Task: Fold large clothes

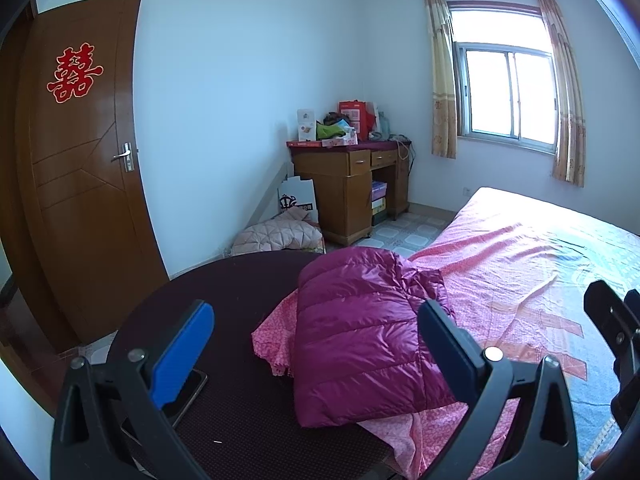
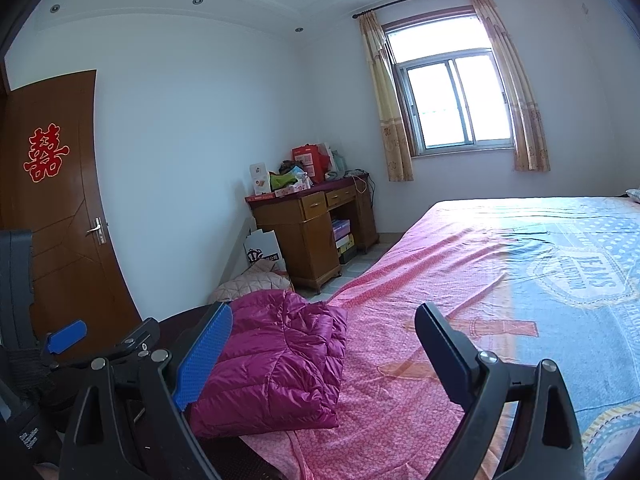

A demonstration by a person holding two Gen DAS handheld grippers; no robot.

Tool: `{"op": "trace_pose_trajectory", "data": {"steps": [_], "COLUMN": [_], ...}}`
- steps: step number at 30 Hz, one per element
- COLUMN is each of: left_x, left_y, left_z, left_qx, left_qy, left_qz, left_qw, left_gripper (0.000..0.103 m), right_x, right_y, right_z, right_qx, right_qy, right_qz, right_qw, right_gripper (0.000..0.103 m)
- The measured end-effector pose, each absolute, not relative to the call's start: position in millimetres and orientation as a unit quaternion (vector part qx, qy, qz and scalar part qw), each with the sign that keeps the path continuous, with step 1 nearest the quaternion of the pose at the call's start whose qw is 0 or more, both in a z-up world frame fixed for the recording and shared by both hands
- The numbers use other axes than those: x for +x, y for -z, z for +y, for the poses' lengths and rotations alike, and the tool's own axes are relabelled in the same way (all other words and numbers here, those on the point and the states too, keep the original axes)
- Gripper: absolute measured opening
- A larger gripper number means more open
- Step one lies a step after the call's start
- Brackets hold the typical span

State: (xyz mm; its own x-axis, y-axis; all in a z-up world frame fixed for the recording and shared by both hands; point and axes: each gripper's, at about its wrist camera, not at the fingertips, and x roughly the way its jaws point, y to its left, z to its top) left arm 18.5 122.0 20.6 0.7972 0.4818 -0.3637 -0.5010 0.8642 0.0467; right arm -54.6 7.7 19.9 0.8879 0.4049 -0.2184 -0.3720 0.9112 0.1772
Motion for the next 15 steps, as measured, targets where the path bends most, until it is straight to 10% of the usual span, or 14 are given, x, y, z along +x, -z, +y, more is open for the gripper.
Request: {"op": "trace_pose_trajectory", "data": {"steps": [15], "left_x": [20.5], "left_y": [-19.5], "left_z": [127.1], "left_qx": [-0.027], "left_qy": [-0.259], "left_qz": [0.190], "left_qw": [0.947], "left_gripper": [0.103], "right_x": [-53.4], "right_y": [-19.6], "right_z": [4.8], "right_qx": [0.067], "right_qy": [-0.200], "right_qz": [0.126], "right_qw": [0.969], "right_gripper": [0.093]}}
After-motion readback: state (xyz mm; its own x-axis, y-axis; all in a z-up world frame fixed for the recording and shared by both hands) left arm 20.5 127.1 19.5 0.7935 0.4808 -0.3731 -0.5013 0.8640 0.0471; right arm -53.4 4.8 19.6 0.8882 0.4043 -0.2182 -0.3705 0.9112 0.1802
